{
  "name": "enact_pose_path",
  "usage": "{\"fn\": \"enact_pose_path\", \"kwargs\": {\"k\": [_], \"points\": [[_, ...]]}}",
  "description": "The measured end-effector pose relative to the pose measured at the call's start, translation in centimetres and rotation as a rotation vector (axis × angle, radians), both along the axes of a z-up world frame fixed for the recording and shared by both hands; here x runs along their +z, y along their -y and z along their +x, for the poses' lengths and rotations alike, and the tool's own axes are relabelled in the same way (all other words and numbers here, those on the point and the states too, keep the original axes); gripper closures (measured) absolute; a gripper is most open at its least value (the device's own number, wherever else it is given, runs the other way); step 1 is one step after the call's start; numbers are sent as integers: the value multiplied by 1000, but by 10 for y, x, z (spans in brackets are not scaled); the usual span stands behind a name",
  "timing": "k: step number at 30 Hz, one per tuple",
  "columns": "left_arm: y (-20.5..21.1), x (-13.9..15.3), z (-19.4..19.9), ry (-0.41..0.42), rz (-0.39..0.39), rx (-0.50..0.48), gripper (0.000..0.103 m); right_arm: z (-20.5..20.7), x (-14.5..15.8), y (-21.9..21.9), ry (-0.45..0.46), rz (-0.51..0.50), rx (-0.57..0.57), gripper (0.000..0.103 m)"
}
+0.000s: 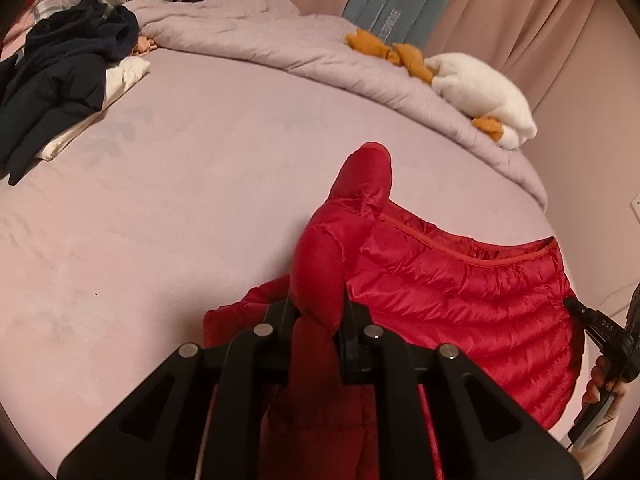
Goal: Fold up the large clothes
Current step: 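Fold the held side edge over toward the jacket center with both tools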
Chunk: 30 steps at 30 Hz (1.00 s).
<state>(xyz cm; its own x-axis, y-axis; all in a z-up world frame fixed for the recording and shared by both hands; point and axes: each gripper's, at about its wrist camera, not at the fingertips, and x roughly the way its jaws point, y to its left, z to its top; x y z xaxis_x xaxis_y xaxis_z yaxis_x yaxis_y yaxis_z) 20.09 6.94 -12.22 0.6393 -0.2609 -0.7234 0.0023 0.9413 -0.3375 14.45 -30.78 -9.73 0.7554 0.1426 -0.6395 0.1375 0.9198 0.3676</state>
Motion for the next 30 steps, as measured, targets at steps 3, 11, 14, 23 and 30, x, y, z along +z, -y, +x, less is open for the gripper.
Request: {"fn": "enact_pose_path", "kwargs": {"k": [3, 11, 14, 23, 30], "points": [[3, -11, 7, -26, 28, -5, 89, 5, -8, -5, -28, -54, -16, 99], [8, -39, 14, -70, 95, -2, 78, 16, -44, -6, -126, -73, -35, 99], [6, -40, 14, -71, 100, 4, 75, 15, -43, -6, -125, -101, -42, 99], [2, -33, 2, -50, 129, 20, 57, 5, -36, -7, -110, -141, -74, 95], [-11, 5, -21, 24, 123, 81, 45, -12, -9, -9, -74, -262, -106, 92]]}}
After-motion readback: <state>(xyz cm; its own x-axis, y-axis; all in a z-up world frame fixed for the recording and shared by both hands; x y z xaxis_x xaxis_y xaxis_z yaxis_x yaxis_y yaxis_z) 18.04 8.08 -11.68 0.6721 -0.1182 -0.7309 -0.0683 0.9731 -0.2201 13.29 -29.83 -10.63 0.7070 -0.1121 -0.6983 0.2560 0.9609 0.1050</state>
